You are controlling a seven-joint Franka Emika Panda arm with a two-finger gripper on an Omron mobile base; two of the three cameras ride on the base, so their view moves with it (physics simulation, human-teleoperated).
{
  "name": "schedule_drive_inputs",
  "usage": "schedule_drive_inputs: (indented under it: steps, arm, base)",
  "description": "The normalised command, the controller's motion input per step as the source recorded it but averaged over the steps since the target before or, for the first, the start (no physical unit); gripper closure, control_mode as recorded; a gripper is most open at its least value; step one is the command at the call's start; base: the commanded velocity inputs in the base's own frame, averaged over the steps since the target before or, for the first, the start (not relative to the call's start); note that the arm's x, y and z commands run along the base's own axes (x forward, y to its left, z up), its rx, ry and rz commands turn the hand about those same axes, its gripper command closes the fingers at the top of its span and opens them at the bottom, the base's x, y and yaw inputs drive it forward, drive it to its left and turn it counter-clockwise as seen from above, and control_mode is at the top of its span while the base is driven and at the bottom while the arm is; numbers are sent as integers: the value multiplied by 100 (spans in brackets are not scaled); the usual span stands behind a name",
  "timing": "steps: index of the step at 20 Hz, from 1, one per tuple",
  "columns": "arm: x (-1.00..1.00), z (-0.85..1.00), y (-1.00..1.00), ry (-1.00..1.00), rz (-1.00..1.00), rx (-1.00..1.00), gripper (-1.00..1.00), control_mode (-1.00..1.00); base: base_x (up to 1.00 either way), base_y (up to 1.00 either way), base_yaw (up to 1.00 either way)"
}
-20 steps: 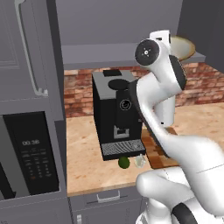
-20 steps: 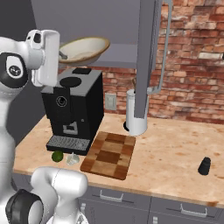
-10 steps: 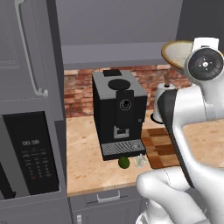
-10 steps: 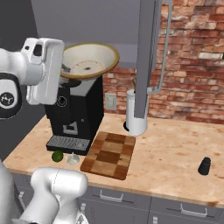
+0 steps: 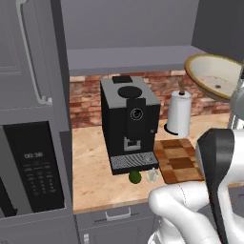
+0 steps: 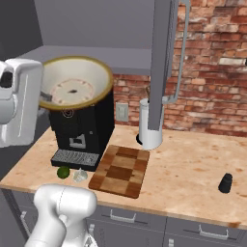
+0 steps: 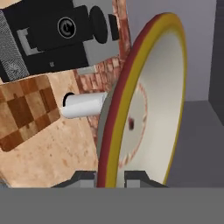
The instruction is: Open the cabinet. Place the bowl and condiment on the counter. Then place the lime and garlic on the cutting board.
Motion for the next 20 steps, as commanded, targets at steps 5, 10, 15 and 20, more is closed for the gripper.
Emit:
schedule_drive_inputs:
  steps: [5, 10, 15, 20]
  arm:
    - [-98, -10, 1, 0, 13, 4, 100, -100]
    - [-50, -31, -7, 10, 16, 3, 100, -100]
    - [-8, -43, 0, 15, 13, 0, 100, -100]
    - [0, -44, 0, 10, 7, 0, 100, -100]
  base:
    - [0, 0, 0]
    - [0, 0, 0]
    - [0, 0, 0]
    - [0, 0, 0]
